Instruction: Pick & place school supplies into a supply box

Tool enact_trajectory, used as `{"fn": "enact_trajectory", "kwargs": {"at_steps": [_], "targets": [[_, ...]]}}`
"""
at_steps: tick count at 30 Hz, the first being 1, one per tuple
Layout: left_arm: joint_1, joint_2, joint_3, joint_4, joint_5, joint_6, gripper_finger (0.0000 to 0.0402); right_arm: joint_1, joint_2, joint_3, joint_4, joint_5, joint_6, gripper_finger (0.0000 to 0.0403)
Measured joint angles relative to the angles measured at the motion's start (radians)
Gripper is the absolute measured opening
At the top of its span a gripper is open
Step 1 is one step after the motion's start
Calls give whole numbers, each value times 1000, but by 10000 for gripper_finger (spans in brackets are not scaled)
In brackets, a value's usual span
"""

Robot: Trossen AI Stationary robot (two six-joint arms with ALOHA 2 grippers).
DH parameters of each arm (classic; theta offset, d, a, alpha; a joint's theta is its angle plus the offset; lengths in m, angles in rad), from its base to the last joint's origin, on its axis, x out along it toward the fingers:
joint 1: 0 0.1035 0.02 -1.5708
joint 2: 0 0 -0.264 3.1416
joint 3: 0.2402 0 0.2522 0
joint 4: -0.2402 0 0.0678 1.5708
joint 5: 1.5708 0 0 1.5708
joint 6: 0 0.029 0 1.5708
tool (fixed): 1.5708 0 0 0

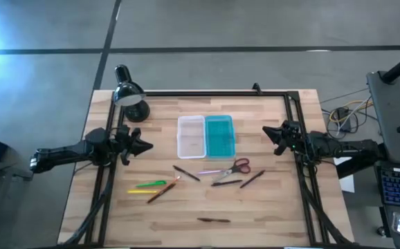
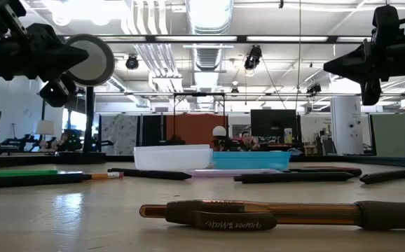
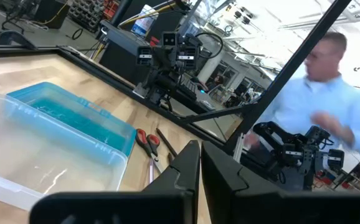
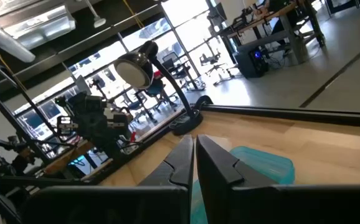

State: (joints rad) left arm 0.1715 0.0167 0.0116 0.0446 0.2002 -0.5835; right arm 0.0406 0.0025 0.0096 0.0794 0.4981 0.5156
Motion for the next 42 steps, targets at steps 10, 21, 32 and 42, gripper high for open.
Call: {"fn": "enact_trajectory", "kwargs": {"at_steps": [10, 21, 32, 42], "targets": [[0, 0, 0, 0, 0, 0, 0, 0, 0, 0, 0, 0, 0, 13], [0, 0, 0, 0, 0, 0, 0, 0, 0, 0, 0, 0, 0, 13], [0, 0, 0, 0, 0, 0, 0, 0, 0, 0, 41, 21, -2, 13], [0, 0, 0, 0, 0, 0, 0, -1, 29, 10, 101, 115, 119, 13]]}}
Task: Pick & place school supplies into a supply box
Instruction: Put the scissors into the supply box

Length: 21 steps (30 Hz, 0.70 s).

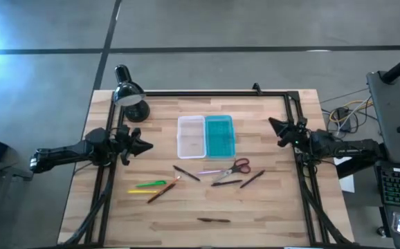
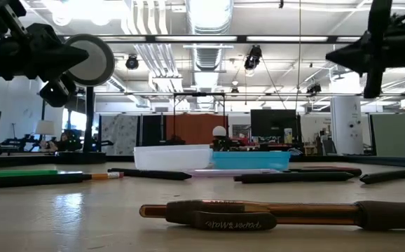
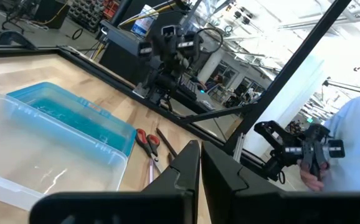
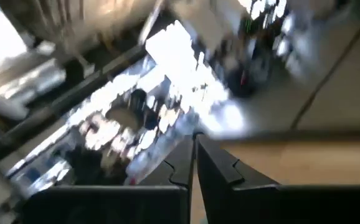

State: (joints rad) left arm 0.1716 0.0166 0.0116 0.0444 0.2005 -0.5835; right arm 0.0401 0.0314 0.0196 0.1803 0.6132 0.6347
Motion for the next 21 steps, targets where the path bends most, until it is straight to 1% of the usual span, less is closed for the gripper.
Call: {"fn": "enact_trajectory", "kwargs": {"at_steps": [1, 3, 4, 5, 8, 10, 13, 15, 18, 21], "targets": [[0, 0, 0, 0, 0, 0, 0, 1, 11, 11, -66, -51, 103, 13], [0, 0, 0, 0, 0, 0, 0, 1, 48, 28, -158, -117, 298, 13], [0, 0, 0, 0, 0, 0, 0, 1, 73, 34, -189, -127, 348, 13], [0, 0, 0, 0, 0, 0, 0, 0, 99, 38, -208, -127, 361, 13], [0, 0, 0, 0, 0, 0, 0, -14, 202, 71, -202, -76, 329, 13], [0, 0, 0, 0, 0, 3, 0, -28, 284, 116, -201, -73, 299, 13], [0, 0, 0, 0, 0, 28, 0, -40, 439, 208, -216, -129, 199, 13], [0, 0, 0, 0, -1, 32, 0, -43, 542, 282, -268, -173, 145, 13], [0, 2, 0, 0, -1, 10, 0, -45, 664, 407, -345, -170, 59, 13], [0, 5, 0, 0, -9, 4, 0, -45, 742, 534, -431, -176, 112, 13]]}}
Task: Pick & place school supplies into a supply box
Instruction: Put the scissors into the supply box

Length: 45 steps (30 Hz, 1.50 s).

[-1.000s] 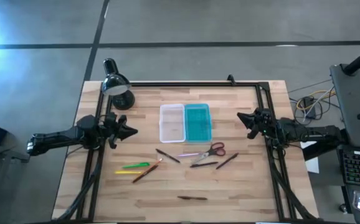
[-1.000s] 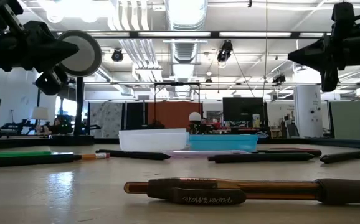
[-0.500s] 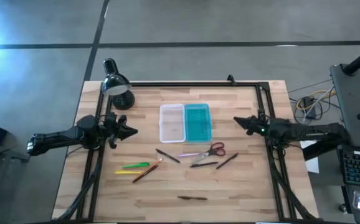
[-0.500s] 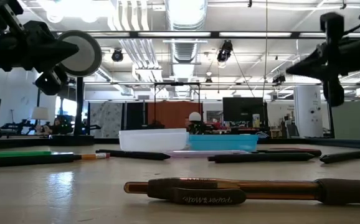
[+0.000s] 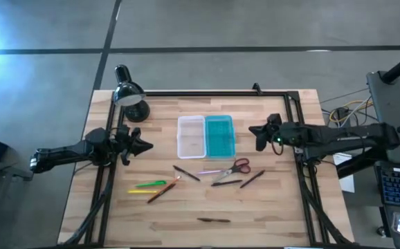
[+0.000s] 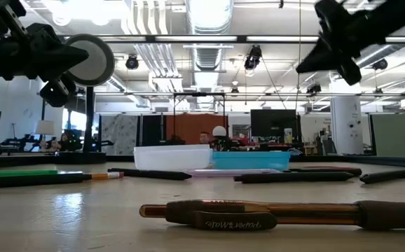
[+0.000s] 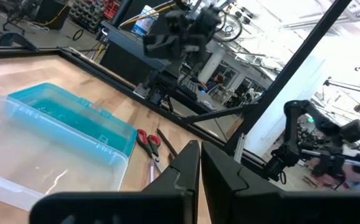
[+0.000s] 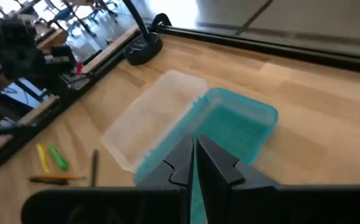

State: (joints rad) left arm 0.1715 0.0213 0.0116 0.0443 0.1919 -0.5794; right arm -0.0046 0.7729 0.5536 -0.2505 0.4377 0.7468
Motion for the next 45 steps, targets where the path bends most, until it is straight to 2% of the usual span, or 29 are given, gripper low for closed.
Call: {"fn": "enact_trajectory", "kwargs": {"at_steps": [4, 7, 10, 13, 15, 19, 21, 25, 29, 33, 36, 39, 45], "targets": [[0, 0, 0, 1, -7, -22, 0, -3, 72, 136, -95, 4, 6, 13], [-1, 2, -1, 44, -9, -245, 0, -3, 109, 202, -115, -4, 35, 13], [-1, 2, -1, 64, -91, -538, 0, -31, 145, 228, -185, -128, 9, 13], [-1, 2, -1, 62, -179, -700, 0, -92, 174, 224, -318, -288, 75, 13], [-1, 2, -1, 63, -240, -707, 0, -104, 196, 219, -342, -304, 86, 13], [-1, 2, -1, 65, -373, -581, 0, -114, 241, 221, -368, -420, -14, 13], [-1, 2, -1, 65, -412, -537, 0, -117, 266, 233, -422, -436, -44, 15], [-1, 2, -1, 68, -420, -502, 0, -115, 311, 251, -541, -447, -125, 46], [-1, 2, -1, 70, -421, -568, 0, -117, 347, 256, -570, -498, -231, 107], [-1, 2, -1, 71, -416, -548, 0, -89, 395, 255, -573, -525, -421, 168], [-1, 2, -1, 69, -415, -499, 0, -51, 449, 254, -573, -518, -601, 198], [-1, 2, -1, 67, -418, -492, 0, -10, 512, 254, -566, -518, -724, 211], [-1, 2, -1, 56, -418, -495, 0, 22, 626, 255, -468, -515, -814, 202]]}}
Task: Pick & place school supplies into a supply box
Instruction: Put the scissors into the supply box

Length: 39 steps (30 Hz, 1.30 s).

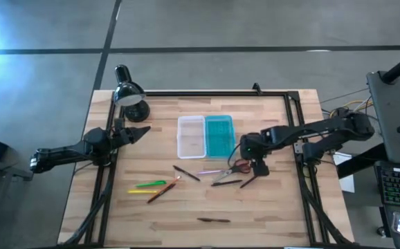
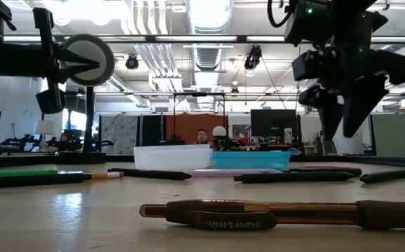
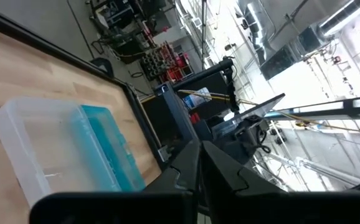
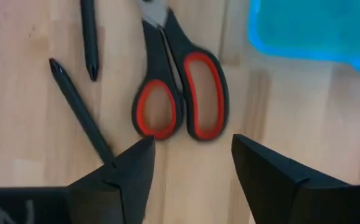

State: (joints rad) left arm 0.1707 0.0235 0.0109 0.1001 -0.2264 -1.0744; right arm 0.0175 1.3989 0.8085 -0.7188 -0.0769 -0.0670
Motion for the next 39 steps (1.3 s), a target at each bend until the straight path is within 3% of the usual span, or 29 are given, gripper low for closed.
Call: {"fn": "enact_trajectory", "kwargs": {"at_steps": [17, 23, 28, 39], "targets": [[0, 0, 0, -10, 0, 3, 0, 39, 183, -6, 134, 2, -37, 176], [0, 0, 0, -14, 0, 4, 0, 83, 235, -11, 151, 120, -32, 175], [0, 0, 0, -14, 0, 3, 0, 85, 246, -13, 167, 134, 24, 170], [0, 0, 0, -15, -2, 2, 0, 84, 253, -32, 190, 121, 35, 60]]}}
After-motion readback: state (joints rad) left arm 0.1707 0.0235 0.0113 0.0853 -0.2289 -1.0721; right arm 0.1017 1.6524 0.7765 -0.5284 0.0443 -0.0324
